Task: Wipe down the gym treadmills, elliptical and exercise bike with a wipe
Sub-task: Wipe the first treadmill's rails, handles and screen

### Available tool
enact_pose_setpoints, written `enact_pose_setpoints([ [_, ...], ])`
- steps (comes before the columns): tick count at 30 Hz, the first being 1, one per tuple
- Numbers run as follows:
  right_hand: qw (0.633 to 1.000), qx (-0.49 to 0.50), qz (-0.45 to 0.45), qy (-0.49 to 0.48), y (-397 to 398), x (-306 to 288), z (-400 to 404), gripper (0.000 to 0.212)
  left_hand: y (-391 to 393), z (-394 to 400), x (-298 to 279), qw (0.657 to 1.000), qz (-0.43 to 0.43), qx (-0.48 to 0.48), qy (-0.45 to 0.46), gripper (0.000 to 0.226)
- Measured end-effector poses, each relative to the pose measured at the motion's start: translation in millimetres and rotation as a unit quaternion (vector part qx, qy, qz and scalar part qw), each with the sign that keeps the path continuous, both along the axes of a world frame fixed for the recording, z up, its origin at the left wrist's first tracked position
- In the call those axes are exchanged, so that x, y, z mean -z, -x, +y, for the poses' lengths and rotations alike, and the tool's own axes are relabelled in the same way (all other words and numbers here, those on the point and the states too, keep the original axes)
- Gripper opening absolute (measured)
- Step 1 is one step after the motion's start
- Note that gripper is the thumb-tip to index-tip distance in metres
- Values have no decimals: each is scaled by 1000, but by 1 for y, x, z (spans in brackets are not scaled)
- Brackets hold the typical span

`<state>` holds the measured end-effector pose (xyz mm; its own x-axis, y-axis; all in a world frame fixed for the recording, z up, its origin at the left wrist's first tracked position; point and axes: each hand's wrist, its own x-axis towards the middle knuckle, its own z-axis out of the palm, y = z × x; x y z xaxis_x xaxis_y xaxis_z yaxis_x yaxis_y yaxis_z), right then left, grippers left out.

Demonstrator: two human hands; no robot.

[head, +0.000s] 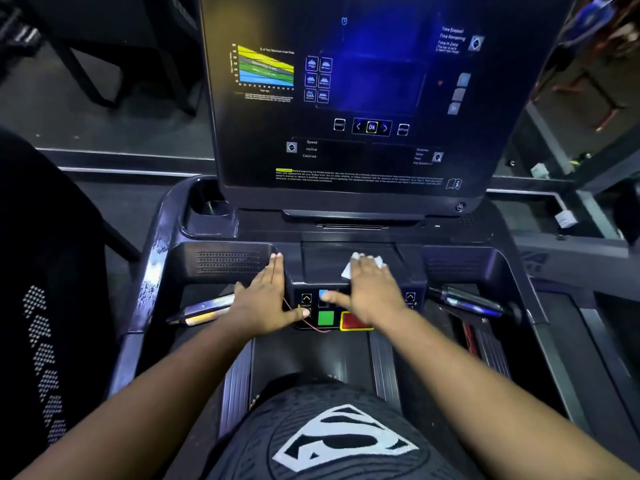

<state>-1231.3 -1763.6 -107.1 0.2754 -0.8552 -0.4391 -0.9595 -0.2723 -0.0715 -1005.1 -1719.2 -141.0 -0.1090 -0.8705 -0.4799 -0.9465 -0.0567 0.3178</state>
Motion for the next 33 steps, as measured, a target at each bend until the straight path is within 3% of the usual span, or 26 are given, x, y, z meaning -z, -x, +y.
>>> enact_pose_setpoints([
  [3,995,-82,-53,-20,-49,4,15,141,-1,0,0,1000,0,9,-6,125],
  [7,986,-138,-79,-49,-48,9,-11,118,0,0,-2,1000,9,-10,-8,129],
  [9,991,-117,-52,-47,-12,11,-29,115,1,0,-2,1000,3,-6,-6,129],
  [12,998,-23,11,-52,44,5,-44,126,0,0,-2,1000,-3,-2,-1,128],
  [15,998,15,34,-50,39,2,-33,138,1,-1,-1,1000,-4,-2,-4,129],
  [18,999,-28,-8,-43,-17,10,-19,137,1,-1,0,1000,-2,-6,-3,129],
  [22,988,-117,-70,-65,-61,16,-27,115,0,0,1,1000,7,-16,-9,128],
  [28,993,-72,-43,-86,21,12,-52,116,-1,0,0,1000,2,-8,2,130],
  [33,999,-11,38,11,52,10,-21,120,0,-1,0,1000,-5,-5,4,130],
])
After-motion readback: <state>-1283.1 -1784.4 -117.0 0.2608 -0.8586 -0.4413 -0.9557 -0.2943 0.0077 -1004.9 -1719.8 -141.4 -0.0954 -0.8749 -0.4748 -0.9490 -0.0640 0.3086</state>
